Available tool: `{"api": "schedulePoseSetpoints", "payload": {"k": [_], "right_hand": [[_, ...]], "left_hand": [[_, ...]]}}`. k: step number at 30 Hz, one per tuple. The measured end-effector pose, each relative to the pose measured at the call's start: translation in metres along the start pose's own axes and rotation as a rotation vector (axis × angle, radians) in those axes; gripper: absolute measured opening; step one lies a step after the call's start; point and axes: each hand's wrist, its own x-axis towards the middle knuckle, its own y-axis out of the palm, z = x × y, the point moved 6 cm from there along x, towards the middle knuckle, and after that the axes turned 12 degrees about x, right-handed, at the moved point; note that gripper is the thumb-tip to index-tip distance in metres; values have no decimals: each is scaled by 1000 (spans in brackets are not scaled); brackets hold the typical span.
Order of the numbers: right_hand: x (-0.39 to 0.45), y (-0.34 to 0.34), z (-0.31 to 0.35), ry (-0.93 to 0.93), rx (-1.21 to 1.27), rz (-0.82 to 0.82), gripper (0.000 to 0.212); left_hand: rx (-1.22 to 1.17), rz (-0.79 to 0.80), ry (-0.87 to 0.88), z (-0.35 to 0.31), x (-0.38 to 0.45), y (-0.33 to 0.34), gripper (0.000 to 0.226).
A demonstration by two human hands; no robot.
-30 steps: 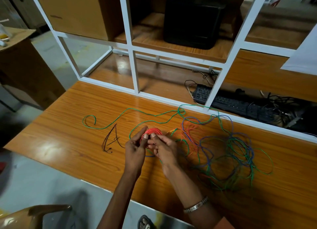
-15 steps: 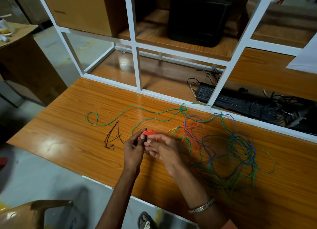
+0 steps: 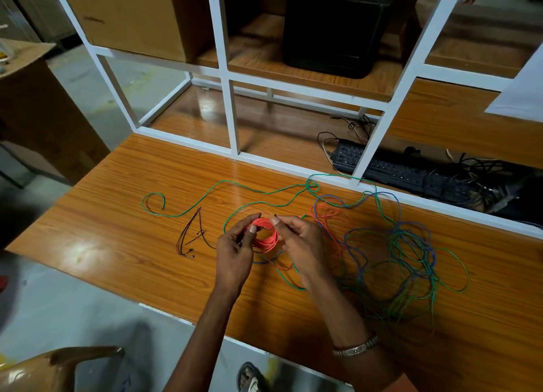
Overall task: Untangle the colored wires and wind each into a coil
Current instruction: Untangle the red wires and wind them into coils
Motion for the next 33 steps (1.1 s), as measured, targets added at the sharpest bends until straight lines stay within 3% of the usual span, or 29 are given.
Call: {"api": "schedulePoseSetpoints", "payload": {"k": [5,13,26,30,33], "right_hand": [[-5,7,7,11,-90,50,11],[-7,2,3,313,84,133,18],[-8,0,3,495,83,184,9],[-9,-4,4,544,78,220,32],[-12,-4,3,569,101,223,35]], "left_hand": [[83,24,91,-9,0,4,27],[132,111,174,-12,0,0,28],[405,101,428,-31,-10,-8,34],[418,117,464,-35,-12,-8,35],[367,108,422,-33,-13,-8,32]]}}
